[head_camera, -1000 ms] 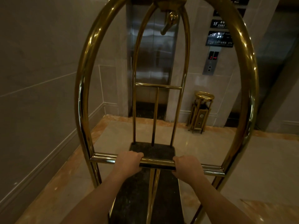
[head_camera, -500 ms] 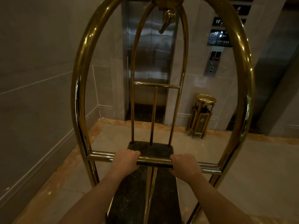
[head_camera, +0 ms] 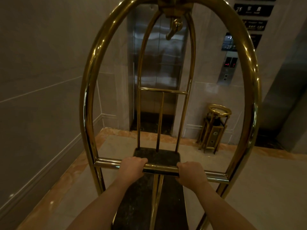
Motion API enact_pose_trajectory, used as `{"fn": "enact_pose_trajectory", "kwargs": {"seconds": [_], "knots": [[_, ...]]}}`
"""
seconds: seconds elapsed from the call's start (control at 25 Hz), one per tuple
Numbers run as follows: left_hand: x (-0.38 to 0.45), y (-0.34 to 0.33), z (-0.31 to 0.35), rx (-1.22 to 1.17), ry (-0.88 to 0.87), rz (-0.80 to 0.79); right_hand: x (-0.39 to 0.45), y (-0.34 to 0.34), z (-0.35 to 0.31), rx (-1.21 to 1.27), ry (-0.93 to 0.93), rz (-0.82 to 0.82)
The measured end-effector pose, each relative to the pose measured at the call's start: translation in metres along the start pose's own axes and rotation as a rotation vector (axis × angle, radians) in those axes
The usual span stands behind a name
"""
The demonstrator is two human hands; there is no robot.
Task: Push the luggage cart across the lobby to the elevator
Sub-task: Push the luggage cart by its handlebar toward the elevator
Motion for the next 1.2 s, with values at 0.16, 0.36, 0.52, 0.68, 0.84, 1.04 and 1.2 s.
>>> {"fn": "enact_pose_trajectory", "kwargs": {"seconds": [0.16,0.36,0.52,0.68,0.84,1.04,1.2], "knots": [[0.048,-0.011,-0.014,-0.012,-0.002,-0.021,0.046,-0.009,0.021,-0.014,-0.006,-0.033],[0.108,-0.022,-0.037,-0.038,-0.015,-0.020,0.105,-0.016,0.043,-0.048,-0.055,-0.032],[0.154,-0.031,-0.056,-0.018,-0.031,-0.015,0.151,-0.026,0.060,-0.013,-0.096,-0.036],[0.200,-0.039,-0.073,-0.010,-0.051,0.008,0.196,-0.035,0.077,0.046,-0.127,-0.010],[0.235,-0.042,-0.088,-0.009,-0.063,0.024,0.233,-0.040,0.089,0.082,-0.136,-0.002],[0.283,-0.050,-0.108,-0.019,-0.047,0.040,0.283,-0.052,0.104,0.074,-0.112,-0.014],[0.323,-0.056,-0.122,0.007,-0.018,0.046,0.324,-0.056,0.119,0.023,-0.070,0.000]]}}
Point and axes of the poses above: each hand's wrist, its own x-axis towards the middle knuckle, its own y-axis out of the back of the hand, z = x × y, the point moved 9 cm from there along x, towards the middle knuckle
